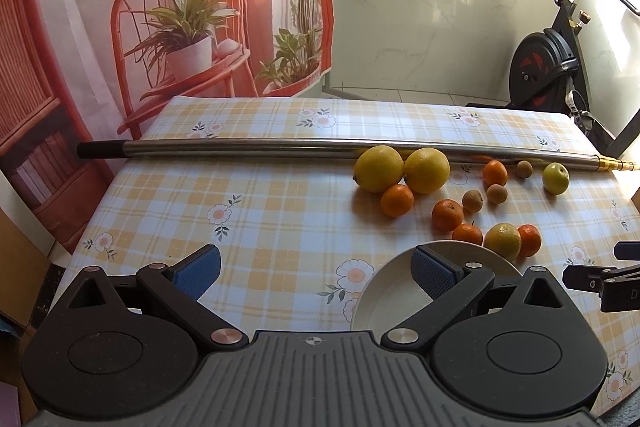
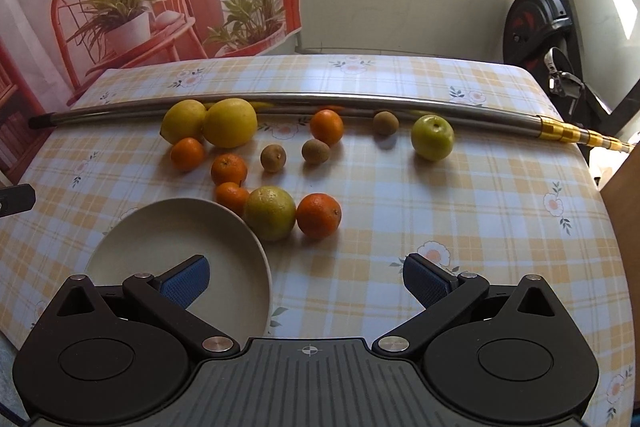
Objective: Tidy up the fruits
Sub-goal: 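Move both tools forward toward the fruit cluster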
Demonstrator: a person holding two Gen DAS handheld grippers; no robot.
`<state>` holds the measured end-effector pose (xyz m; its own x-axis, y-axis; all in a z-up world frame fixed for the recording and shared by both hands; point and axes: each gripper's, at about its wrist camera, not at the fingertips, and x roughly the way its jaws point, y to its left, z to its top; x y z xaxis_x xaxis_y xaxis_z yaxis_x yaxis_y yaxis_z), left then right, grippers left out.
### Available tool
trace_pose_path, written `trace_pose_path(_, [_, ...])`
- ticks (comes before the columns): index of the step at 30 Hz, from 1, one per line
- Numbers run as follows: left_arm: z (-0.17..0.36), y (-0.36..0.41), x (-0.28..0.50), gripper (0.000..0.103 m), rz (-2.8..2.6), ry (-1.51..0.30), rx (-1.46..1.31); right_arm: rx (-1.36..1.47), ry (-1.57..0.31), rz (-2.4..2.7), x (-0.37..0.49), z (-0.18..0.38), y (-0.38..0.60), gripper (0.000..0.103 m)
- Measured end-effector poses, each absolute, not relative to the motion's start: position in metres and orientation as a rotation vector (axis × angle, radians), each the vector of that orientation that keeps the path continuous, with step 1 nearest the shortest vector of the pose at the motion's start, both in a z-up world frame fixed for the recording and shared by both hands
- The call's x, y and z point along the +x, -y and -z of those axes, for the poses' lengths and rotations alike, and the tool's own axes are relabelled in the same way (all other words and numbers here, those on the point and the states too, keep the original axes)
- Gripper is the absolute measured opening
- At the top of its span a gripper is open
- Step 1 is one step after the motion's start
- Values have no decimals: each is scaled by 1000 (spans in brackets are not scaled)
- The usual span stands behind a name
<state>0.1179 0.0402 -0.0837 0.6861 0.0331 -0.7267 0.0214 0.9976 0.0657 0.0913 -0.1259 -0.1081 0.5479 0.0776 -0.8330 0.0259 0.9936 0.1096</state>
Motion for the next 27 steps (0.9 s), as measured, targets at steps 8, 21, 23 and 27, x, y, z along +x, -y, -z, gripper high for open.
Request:
trace_pose_path(8, [96, -36, 135, 101, 24, -848, 73, 122, -1016, -58, 106, 123, 130, 103])
trace_pose_path(21, [112, -32, 158, 98, 66, -887, 57, 130, -1028, -44, 119, 133, 149, 102])
trace_pose_path(23, [113, -30, 162, 97, 78, -890, 50, 137, -1028, -36, 121, 133, 153, 102])
trace_pose_path(27, [116, -27, 170, 95, 83, -889, 57, 125, -1027, -23, 126, 133, 159, 102])
